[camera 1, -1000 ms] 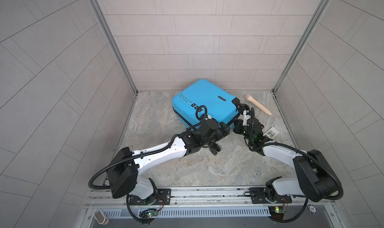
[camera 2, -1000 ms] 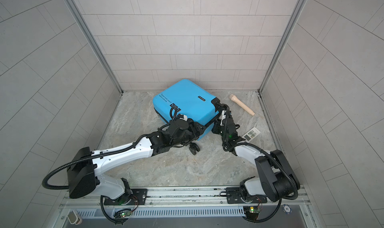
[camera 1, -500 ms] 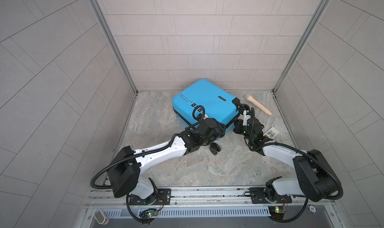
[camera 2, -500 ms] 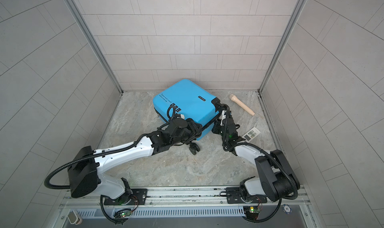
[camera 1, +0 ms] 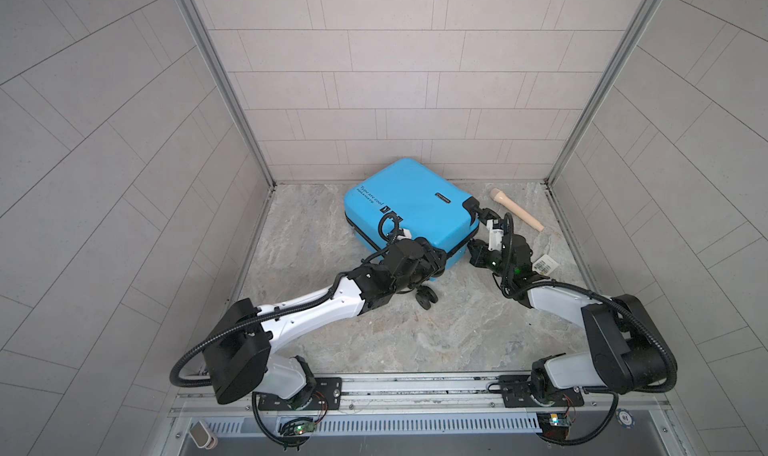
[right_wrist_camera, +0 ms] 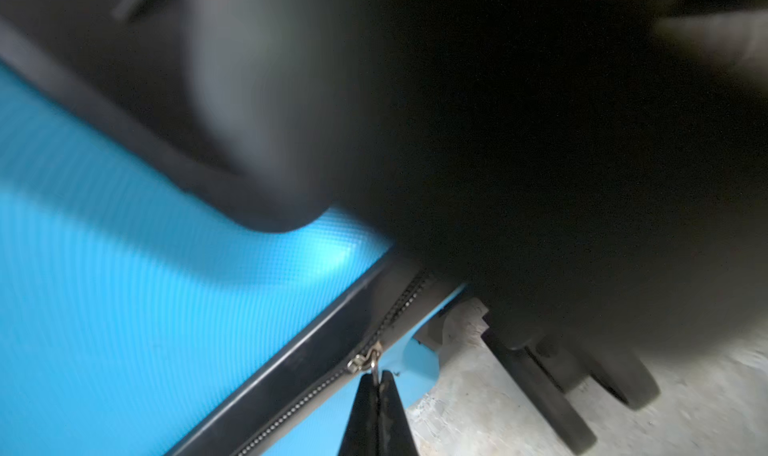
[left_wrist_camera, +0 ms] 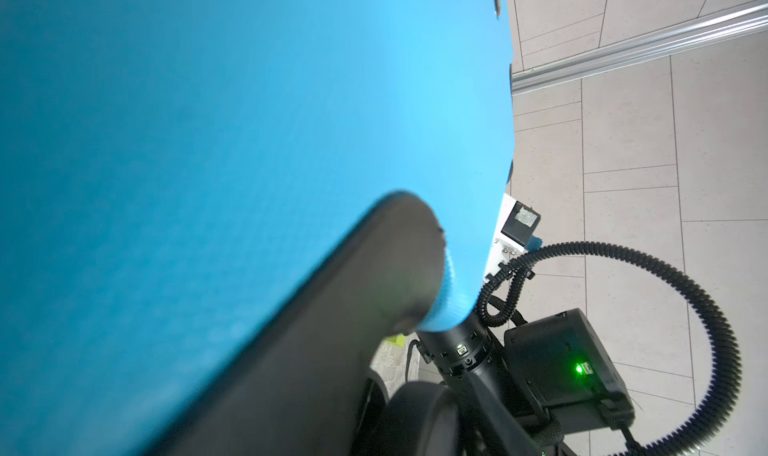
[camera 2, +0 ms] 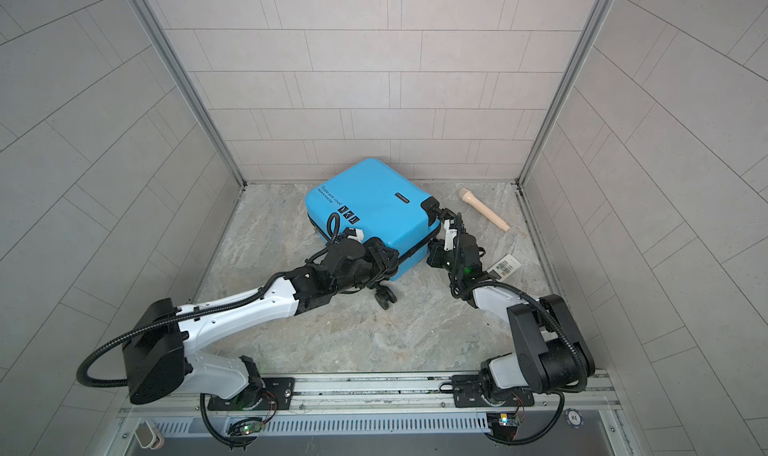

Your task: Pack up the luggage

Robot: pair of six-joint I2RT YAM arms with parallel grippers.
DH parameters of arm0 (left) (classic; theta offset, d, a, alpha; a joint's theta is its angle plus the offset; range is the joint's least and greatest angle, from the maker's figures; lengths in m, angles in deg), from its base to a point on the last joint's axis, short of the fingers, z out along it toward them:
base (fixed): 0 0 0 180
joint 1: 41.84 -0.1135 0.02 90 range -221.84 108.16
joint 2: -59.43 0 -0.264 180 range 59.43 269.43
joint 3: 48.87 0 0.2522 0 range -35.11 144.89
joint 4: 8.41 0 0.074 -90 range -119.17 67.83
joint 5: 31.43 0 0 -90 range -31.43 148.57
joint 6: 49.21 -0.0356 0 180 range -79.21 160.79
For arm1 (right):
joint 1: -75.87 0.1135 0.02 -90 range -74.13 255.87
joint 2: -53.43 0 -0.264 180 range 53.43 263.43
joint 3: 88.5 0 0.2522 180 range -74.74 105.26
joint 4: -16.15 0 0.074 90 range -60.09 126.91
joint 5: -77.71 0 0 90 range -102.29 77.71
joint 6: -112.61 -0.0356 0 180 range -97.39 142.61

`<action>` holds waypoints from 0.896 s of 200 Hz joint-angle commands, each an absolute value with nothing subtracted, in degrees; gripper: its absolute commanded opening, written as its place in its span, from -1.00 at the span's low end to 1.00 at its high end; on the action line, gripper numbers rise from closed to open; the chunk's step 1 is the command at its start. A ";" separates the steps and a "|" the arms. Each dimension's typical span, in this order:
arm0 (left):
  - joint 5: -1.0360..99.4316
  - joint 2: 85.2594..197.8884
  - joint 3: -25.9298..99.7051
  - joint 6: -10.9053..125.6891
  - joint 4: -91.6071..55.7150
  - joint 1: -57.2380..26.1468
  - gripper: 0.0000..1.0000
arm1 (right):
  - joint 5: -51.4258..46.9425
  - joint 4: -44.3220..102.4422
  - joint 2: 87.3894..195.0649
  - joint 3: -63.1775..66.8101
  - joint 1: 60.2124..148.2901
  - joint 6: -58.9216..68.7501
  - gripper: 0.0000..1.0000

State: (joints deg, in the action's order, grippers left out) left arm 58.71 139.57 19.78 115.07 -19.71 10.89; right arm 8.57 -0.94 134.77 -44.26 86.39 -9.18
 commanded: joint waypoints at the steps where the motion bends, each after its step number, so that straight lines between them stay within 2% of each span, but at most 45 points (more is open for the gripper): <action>1: 60.30 133.24 20.10 110.26 -20.37 10.38 -1.00 | 6.30 -1.10 137.74 -44.07 83.21 -9.10 -1.00; 75: 58.79 125.96 18.04 107.76 -27.68 8.58 -1.00 | 5.81 -5.33 139.84 -44.04 80.48 -11.20 -1.00; 119: 58.21 122.48 15.24 108.60 -31.46 7.45 -1.00 | 9.64 -5.69 140.21 -42.92 79.91 -11.41 -1.00; 125: 57.19 122.90 15.98 108.77 -32.08 7.52 -0.82 | 10.14 -5.33 140.12 -42.79 79.98 -11.27 -1.00; 137: 54.21 124.51 18.16 109.39 -34.06 7.87 -0.06 | 10.27 -4.33 139.85 -42.73 80.45 -10.71 -1.00; 144: 53.57 125.68 19.68 109.72 -35.33 8.71 0.20 | 10.23 -3.75 139.68 -42.71 80.88 -10.25 -1.00; 157: 54.40 127.49 21.47 110.49 -34.97 11.21 0.44 | 9.57 -3.04 139.22 -42.96 81.58 -9.82 -1.00; 179: 54.65 130.85 22.40 113.82 -29.05 14.37 0.64 | 8.41 -2.48 138.52 -43.43 82.47 -9.64 -1.00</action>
State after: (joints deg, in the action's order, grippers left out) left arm 55.32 128.47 19.72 110.35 -32.95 11.44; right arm 10.47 -6.95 138.96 -43.25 81.52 -10.31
